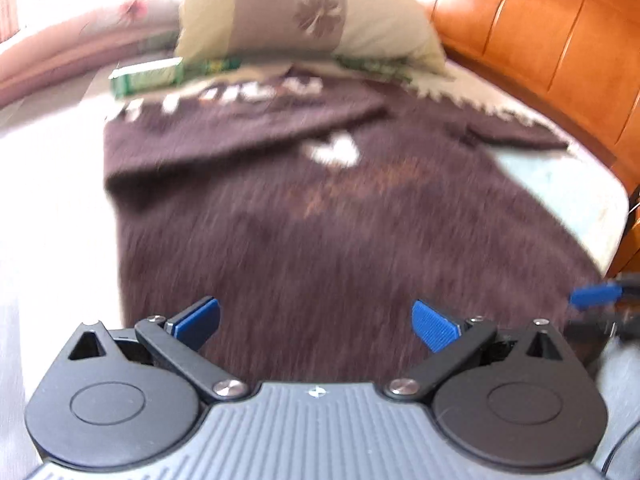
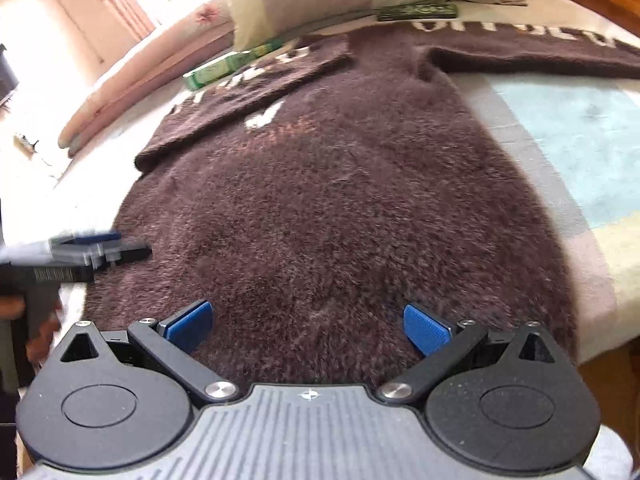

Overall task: Fold clothes
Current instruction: 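Move the open right gripper to the unfolded lettered sleeve cuff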

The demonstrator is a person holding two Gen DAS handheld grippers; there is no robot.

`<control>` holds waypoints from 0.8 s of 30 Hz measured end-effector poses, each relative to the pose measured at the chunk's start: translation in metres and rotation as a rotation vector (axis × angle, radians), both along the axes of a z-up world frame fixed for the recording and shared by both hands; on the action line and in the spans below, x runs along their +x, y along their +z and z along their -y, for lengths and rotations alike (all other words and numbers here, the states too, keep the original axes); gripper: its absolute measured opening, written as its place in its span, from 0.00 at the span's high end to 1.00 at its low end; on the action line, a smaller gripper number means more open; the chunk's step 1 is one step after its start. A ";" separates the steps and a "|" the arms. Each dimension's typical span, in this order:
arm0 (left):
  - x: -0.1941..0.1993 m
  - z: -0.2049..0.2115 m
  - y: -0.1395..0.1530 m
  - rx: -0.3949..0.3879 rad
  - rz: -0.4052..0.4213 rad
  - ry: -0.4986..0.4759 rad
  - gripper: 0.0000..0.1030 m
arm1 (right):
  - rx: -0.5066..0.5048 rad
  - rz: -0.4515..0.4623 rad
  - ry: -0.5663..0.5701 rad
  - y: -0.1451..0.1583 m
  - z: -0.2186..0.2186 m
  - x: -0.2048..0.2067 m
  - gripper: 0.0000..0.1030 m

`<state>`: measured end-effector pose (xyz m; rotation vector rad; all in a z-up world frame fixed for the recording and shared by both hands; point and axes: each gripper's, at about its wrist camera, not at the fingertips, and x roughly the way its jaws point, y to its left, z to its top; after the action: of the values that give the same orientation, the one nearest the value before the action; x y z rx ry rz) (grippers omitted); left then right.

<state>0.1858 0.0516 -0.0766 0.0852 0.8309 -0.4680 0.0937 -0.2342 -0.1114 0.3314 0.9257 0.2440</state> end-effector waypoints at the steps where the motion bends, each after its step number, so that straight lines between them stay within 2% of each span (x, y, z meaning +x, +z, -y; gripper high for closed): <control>1: 0.006 0.001 0.001 -0.014 0.001 0.004 0.01 | -0.020 -0.003 -0.005 0.001 -0.002 -0.002 0.00; 2: 0.012 0.002 0.001 -0.028 0.001 0.010 0.01 | -0.034 -0.003 -0.007 0.002 -0.003 -0.003 0.00; 6: 0.019 0.006 -0.018 0.029 -0.055 0.049 0.01 | -0.056 0.001 -0.015 0.005 -0.005 -0.011 0.00; 8: 0.011 0.002 -0.029 0.050 -0.049 0.046 0.01 | -0.060 0.007 -0.029 0.008 -0.004 -0.011 0.00; 9: 0.003 -0.001 -0.030 0.056 -0.015 0.025 0.01 | -0.062 0.011 -0.035 0.009 -0.004 -0.010 0.00; 17: -0.021 -0.011 -0.016 0.082 0.018 0.029 0.01 | -0.027 0.078 -0.035 0.019 -0.004 -0.001 0.00; 24: -0.016 0.015 -0.003 0.066 0.051 -0.032 0.01 | 0.031 0.112 -0.078 0.018 0.018 0.005 0.00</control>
<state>0.1701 0.0365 -0.0792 0.1716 0.7957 -0.4669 0.0985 -0.2525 -0.0929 0.3777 0.7978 0.2032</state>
